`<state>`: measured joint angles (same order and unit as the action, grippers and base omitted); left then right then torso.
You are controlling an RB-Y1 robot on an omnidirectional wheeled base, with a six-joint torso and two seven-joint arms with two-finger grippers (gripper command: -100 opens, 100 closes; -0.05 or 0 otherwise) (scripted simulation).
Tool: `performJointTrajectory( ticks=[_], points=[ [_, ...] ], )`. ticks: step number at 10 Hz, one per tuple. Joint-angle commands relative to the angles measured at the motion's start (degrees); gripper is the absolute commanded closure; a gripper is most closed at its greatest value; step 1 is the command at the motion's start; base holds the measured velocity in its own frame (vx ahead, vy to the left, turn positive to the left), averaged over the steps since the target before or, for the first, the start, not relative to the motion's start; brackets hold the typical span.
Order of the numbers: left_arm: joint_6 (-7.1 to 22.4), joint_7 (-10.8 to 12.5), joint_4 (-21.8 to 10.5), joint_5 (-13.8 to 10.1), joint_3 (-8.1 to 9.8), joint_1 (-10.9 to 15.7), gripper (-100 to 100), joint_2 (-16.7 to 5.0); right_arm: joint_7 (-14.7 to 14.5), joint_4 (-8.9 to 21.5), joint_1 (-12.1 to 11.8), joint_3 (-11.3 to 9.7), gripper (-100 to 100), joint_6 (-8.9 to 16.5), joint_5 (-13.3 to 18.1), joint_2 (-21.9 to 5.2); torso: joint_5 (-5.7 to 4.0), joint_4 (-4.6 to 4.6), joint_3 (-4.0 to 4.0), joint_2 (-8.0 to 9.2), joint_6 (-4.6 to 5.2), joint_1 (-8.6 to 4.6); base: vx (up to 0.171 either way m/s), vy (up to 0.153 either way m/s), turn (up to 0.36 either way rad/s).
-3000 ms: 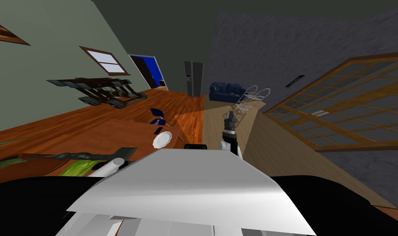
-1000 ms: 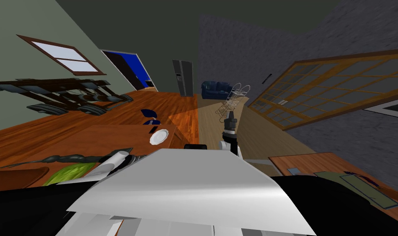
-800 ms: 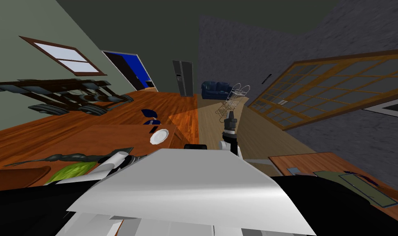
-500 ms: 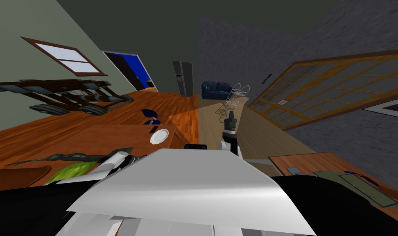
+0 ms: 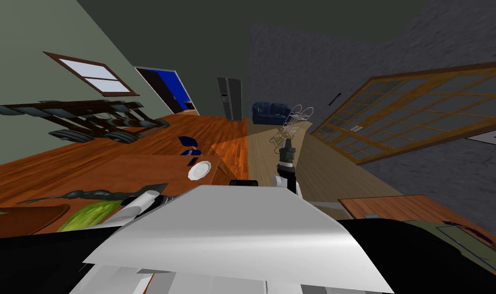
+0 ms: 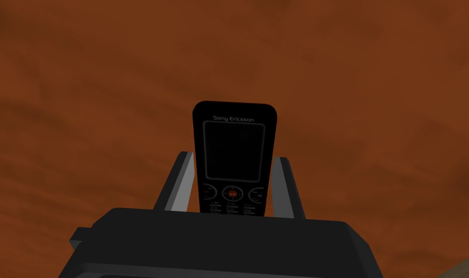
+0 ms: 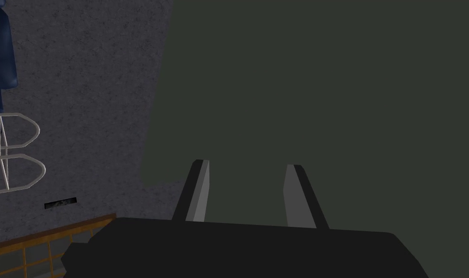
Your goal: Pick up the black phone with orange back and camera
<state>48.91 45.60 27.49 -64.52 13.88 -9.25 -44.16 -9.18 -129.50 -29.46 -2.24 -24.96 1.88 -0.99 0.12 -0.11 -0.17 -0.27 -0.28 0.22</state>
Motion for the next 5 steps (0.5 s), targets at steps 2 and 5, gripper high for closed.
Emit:
performJointTrajectory(
  ticks=[2, 5],
  points=[
    [1.0, 0.5, 3.5, 1.0, 1.05, -2.4, 100, 0.7, 0.0, 0.0, 0.0, 0.0, 0, 0.0, 0.0, 0.0, 0.03, -0.02, -0.03, -0.04, -0.05, 0.06, 0.076, 0.020, 0.099],
    [2.5, 1.4, 9.3, 2.8, 2.85, -6.9, 100, 2.0, 0.0, 0.0, 0.0, 0.0, 0, 0.0, 0.0, 0.0, 0.02, 0.00, 0.02, 0.05, 0.01, 0.05, 0.069, 0.017, 0.101]
  ],
)
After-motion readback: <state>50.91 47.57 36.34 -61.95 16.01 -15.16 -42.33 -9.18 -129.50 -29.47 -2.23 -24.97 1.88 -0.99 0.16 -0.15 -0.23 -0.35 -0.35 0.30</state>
